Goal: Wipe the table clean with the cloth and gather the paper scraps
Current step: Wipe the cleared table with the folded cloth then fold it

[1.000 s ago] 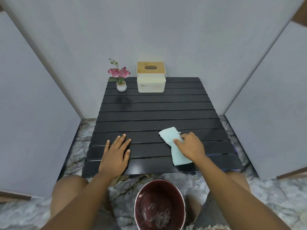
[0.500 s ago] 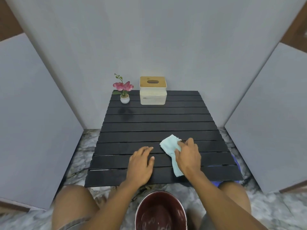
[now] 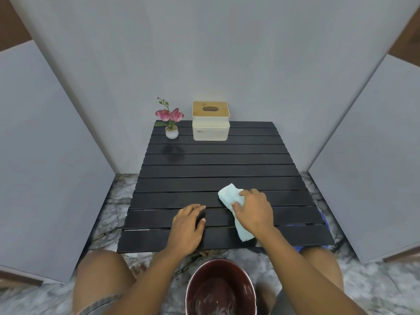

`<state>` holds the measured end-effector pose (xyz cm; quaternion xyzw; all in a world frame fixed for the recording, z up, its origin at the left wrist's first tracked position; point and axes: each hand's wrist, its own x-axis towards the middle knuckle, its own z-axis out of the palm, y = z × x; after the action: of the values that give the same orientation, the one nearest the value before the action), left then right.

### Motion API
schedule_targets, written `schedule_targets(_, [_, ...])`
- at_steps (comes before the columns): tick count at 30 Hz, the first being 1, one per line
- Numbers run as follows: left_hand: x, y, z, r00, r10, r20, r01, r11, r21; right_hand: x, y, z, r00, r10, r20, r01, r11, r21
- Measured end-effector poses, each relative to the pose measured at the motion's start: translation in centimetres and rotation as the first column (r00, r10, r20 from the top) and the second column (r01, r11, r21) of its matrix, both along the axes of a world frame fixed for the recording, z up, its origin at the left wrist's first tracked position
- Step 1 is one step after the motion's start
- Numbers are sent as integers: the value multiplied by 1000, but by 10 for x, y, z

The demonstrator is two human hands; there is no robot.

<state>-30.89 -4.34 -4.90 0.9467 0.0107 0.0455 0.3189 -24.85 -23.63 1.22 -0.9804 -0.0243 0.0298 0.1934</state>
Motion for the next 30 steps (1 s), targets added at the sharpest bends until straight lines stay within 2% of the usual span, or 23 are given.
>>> schedule_targets(4, [-4,4,-3,1000,-24,11,25,999,-21,8,-19,-11,977,-139,-165,144,989,24])
schedule_targets(12, [-9,3,-9,999,-33,40,34,999,-7,1,-20,-13,984,-173,-33,176,977,119])
schedule_targets(15, [-8,4,-7,999,-30,39,32,999,-44,-10,-11,-7,987,-70,146,77,996,-41])
schedule_targets(18, [-6,5,-4,996,34,80,-15,973,-232,-21,8,0,975,76,210,-50,990,-130])
schedule_targets(20, [-4,7,1,986,141,91,-97,920,-380,-31,22,-1,942,278,187,-280,960,-14])
schedule_targets(22, [-2,10,5,973,222,65,-166,864,-476,-42,33,-2,891,439,118,-454,871,189])
schedule_targets(23, [-1,12,6,969,242,42,-190,845,-499,-45,34,-3,895,432,114,-446,853,272])
schedule_targets(25, [1,15,9,966,257,-15,-230,836,-499,-41,28,-6,958,248,146,-285,885,368])
schedule_targets(27, [4,16,13,970,238,-55,-238,869,-433,-30,14,-12,990,92,105,-119,950,288])
schedule_targets(30, [7,12,19,982,170,-84,-186,948,-257,-19,-3,-20,997,72,-30,-69,993,100])
